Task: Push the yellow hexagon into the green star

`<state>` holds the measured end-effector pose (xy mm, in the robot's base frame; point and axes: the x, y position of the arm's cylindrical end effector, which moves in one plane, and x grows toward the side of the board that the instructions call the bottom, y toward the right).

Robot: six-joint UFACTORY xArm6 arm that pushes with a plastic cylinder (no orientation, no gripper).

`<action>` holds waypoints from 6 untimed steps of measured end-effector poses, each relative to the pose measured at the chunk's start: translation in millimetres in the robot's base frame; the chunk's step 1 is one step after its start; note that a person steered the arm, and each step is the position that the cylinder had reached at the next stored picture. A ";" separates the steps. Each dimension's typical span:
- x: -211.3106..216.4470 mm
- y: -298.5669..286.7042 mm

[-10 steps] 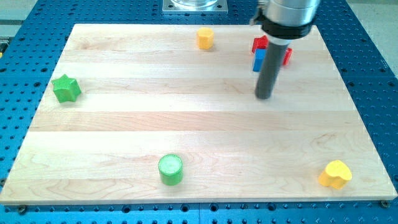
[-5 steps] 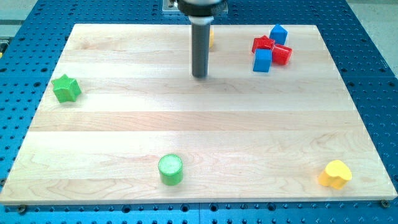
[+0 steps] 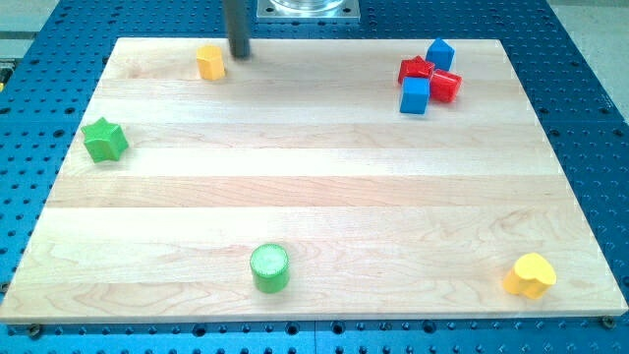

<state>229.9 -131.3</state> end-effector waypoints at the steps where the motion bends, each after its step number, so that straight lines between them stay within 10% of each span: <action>1: 77.5 -53.8; 4: 142.8 -28.3; 6: 256.6 154.6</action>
